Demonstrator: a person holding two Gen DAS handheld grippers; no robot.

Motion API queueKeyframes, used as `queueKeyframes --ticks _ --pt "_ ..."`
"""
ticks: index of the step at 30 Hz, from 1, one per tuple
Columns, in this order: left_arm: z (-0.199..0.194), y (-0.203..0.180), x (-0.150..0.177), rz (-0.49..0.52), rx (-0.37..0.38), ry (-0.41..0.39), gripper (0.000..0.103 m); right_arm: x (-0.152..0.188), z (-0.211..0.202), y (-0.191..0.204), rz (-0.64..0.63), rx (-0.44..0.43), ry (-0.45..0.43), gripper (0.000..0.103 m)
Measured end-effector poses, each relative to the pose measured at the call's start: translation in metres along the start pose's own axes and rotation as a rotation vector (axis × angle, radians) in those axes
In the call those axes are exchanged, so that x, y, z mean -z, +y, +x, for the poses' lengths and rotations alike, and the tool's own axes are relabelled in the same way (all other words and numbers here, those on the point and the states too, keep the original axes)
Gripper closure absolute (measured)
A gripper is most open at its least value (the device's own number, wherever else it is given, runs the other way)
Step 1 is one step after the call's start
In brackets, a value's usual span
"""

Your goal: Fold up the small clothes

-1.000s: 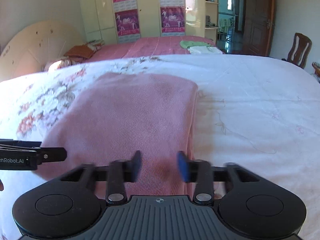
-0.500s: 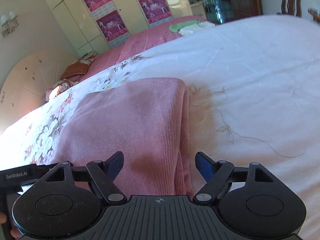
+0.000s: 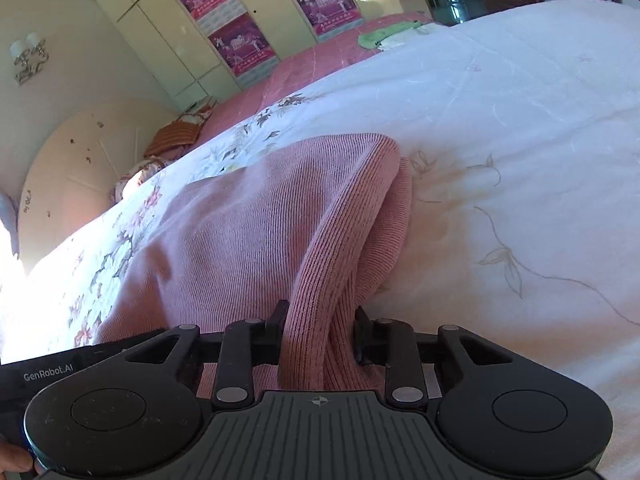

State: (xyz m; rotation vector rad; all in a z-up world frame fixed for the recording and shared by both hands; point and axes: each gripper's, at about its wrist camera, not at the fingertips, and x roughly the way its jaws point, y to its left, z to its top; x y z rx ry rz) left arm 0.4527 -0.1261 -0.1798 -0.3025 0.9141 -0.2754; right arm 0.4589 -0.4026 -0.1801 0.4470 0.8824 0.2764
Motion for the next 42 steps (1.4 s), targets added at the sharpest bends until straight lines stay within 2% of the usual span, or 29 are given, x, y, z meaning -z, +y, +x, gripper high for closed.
queueKeyframes --ticks 4,11,17,23,31,37,42 --pt "-0.015 -0.013 -0.001 0.052 -0.010 -0.040 0.073 0.002 -0.014 0.010 0.003 -0.028 -0.031 0.079" --pt "-0.048 -0.031 -0.002 0.118 0.021 -0.097 0.074 0.002 -0.044 0.035 0.007 -0.114 -0.074 0.079" --pt "-0.086 -0.014 -0.005 0.115 0.010 -0.137 0.074 0.005 -0.057 0.081 -0.026 -0.178 -0.096 0.079" --pt "-0.138 0.049 -0.013 0.086 -0.028 -0.179 0.074 0.017 -0.042 0.161 -0.081 -0.249 -0.083 0.079" --pt "-0.194 0.177 -0.038 0.066 -0.082 -0.216 0.074 0.046 0.035 0.290 -0.086 -0.309 -0.049 0.080" --pt "-0.196 0.259 -0.060 0.074 -0.106 -0.205 0.074 0.060 0.104 0.348 -0.074 -0.326 -0.030 0.080" --pt "-0.181 0.316 -0.055 0.034 -0.140 -0.202 0.073 0.068 0.160 0.359 -0.087 -0.279 0.019 0.079"
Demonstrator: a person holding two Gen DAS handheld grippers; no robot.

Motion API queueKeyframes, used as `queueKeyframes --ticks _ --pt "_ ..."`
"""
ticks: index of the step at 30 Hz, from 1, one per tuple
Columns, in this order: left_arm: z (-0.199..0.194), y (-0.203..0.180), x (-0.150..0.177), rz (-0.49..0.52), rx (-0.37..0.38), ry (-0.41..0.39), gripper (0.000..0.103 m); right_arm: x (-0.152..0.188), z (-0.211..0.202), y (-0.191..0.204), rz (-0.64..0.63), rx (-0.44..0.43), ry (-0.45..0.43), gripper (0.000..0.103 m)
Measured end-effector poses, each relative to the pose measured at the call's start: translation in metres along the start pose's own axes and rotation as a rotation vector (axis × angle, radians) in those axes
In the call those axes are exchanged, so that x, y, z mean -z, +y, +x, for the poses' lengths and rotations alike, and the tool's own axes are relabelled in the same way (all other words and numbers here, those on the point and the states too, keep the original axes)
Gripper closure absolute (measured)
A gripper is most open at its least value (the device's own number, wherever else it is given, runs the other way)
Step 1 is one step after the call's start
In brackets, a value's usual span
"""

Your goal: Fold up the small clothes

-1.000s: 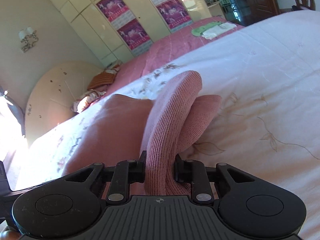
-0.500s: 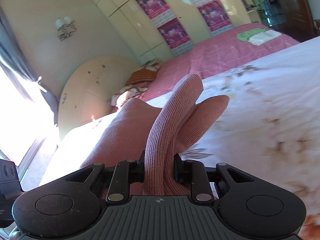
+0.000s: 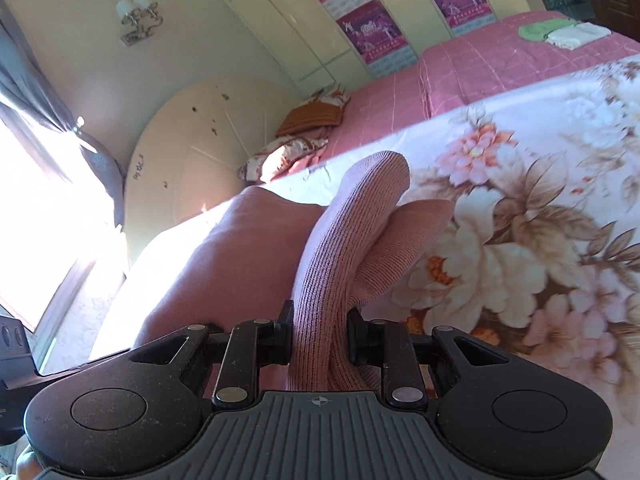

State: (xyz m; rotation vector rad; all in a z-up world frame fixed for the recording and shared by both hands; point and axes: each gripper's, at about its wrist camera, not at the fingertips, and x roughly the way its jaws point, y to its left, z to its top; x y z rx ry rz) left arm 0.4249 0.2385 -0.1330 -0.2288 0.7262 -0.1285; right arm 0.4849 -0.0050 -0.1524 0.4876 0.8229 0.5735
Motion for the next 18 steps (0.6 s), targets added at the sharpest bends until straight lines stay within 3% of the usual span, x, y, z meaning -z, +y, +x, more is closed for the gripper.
queueKeyframes --ticks 3,5,10,15,18 --pt "0.015 0.027 0.018 -0.044 -0.015 0.046 0.066 0.006 0.018 -0.018 0.020 0.061 0.028 0.079" --pt "0.016 0.030 0.026 -0.027 -0.017 0.027 0.055 0.011 0.023 -0.029 0.034 0.086 0.047 0.079" --pt "0.006 0.029 0.023 -0.027 -0.046 0.016 0.039 0.013 0.021 -0.036 0.072 0.111 0.043 0.074" --pt "-0.029 0.036 0.007 -0.030 -0.040 -0.088 0.043 0.000 -0.005 -0.020 0.026 0.195 -0.035 0.071" --pt "-0.023 0.028 -0.015 -0.016 0.003 -0.087 0.045 -0.013 -0.011 -0.001 -0.037 0.214 -0.100 0.071"
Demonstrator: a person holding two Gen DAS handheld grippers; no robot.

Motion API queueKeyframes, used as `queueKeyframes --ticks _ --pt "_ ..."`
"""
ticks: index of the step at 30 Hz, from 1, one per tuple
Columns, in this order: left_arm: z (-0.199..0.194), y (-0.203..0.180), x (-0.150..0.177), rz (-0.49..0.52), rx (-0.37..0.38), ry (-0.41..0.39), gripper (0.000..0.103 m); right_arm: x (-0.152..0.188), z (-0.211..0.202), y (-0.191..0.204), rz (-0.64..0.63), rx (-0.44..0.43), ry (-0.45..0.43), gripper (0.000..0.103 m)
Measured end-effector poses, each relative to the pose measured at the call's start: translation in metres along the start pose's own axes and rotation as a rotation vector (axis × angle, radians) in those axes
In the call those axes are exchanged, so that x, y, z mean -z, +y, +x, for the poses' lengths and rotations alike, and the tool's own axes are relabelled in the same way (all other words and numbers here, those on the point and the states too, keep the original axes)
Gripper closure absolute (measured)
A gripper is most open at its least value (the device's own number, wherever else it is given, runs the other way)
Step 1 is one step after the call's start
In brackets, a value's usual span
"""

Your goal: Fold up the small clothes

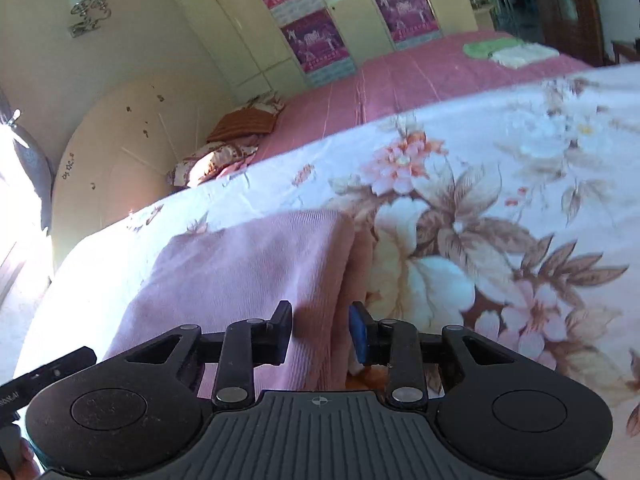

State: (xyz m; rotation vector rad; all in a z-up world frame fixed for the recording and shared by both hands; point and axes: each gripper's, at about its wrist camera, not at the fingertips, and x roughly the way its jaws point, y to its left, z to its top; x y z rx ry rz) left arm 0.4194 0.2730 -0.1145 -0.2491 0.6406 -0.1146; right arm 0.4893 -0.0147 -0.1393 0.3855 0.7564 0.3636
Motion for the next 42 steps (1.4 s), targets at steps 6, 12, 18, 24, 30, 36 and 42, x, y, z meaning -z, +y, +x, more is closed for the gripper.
queueKeyframes --ticks 6,12,18,24,30,36,42 --pt "0.074 -0.002 -0.014 -0.058 -0.004 0.088 0.049 -0.015 0.041 0.026 -0.057 0.024 0.042 0.071" --pt "0.087 -0.009 -0.006 0.014 -0.040 0.066 0.049 -0.008 0.077 0.009 -0.127 0.137 0.074 0.073" --pt "0.039 -0.014 0.004 0.061 -0.007 0.050 0.049 -0.005 0.029 0.028 -0.168 0.081 0.034 0.073" --pt "-0.012 -0.022 0.045 0.104 -0.009 0.044 0.049 0.040 -0.029 0.049 -0.187 -0.031 0.061 0.073" --pt "-0.006 -0.032 0.062 0.160 -0.049 0.075 0.048 0.087 -0.032 0.040 -0.219 0.053 0.106 0.073" --pt "0.001 -0.039 0.057 0.162 -0.082 0.114 0.045 0.090 -0.022 0.027 -0.199 0.116 0.114 0.103" --pt "-0.019 -0.054 0.066 0.184 -0.119 0.128 0.043 0.099 -0.051 0.047 -0.243 0.130 0.100 0.103"
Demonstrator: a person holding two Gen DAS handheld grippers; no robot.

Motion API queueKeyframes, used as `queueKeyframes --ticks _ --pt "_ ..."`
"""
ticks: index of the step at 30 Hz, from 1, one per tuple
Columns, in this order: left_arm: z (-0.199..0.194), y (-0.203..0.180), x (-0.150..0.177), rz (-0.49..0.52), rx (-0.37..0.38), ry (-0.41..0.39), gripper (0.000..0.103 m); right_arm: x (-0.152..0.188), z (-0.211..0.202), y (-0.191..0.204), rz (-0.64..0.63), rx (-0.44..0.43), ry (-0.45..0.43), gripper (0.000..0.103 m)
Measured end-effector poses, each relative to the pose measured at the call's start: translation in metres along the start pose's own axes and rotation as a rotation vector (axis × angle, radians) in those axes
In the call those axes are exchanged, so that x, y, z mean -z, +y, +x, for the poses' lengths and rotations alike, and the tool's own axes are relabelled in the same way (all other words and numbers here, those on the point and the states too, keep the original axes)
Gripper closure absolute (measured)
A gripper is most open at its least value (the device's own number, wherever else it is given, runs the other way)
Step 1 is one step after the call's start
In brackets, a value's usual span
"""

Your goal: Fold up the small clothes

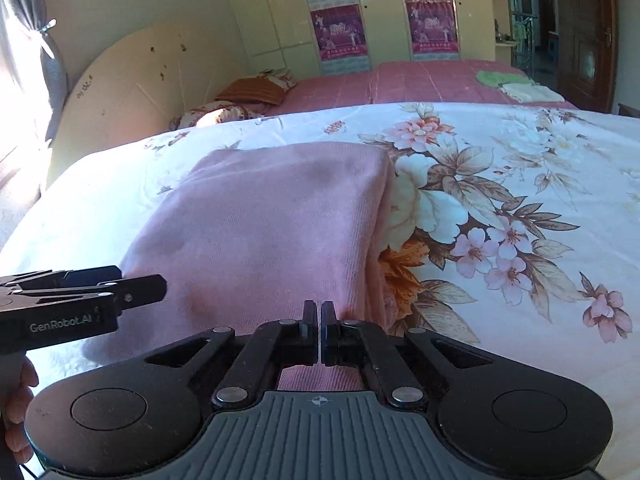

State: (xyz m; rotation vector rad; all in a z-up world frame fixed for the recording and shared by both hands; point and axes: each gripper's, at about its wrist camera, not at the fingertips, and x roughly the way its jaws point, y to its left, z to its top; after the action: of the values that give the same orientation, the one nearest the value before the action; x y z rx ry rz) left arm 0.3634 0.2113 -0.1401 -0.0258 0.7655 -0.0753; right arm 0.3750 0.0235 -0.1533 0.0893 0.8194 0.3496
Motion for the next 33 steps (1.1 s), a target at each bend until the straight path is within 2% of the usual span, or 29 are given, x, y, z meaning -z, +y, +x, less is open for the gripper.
queueKeyframes --ticks 2,7,12,15,16,17,19,23,29,33 --pt "0.002 -0.006 0.006 0.022 -0.016 -0.001 0.042 0.010 0.013 -0.008 0.044 -0.004 0.049 0.103" --pt "0.009 -0.018 0.014 0.103 -0.049 -0.006 0.035 0.012 0.018 -0.014 0.120 -0.013 0.039 0.103" --pt "-0.005 -0.010 0.007 0.019 -0.028 0.017 0.033 0.008 -0.001 -0.020 0.203 -0.066 0.048 0.103" --pt "-0.017 -0.007 0.006 -0.020 -0.048 0.035 0.024 0.008 -0.017 -0.023 0.255 -0.095 0.040 0.103" --pt "-0.023 -0.007 0.007 -0.021 -0.055 0.034 0.021 0.008 -0.024 -0.023 0.263 -0.103 0.041 0.095" --pt "-0.028 -0.008 0.008 -0.019 -0.063 0.036 0.018 0.008 -0.029 -0.023 0.264 -0.109 0.043 0.070" --pt "-0.041 -0.011 0.010 -0.016 -0.080 0.038 0.016 0.011 -0.043 -0.022 0.258 -0.125 0.029 0.029" --pt "-0.075 -0.020 0.019 -0.030 -0.104 0.040 0.009 0.021 -0.077 -0.018 0.255 -0.157 0.023 0.029" --pt "-0.153 -0.052 0.042 0.035 -0.254 -0.010 0.003 0.044 -0.148 -0.010 0.206 -0.229 -0.022 0.029" --pt "-0.217 -0.077 0.063 0.075 -0.290 -0.068 0.001 0.065 -0.209 -0.005 0.150 -0.260 -0.071 0.029"
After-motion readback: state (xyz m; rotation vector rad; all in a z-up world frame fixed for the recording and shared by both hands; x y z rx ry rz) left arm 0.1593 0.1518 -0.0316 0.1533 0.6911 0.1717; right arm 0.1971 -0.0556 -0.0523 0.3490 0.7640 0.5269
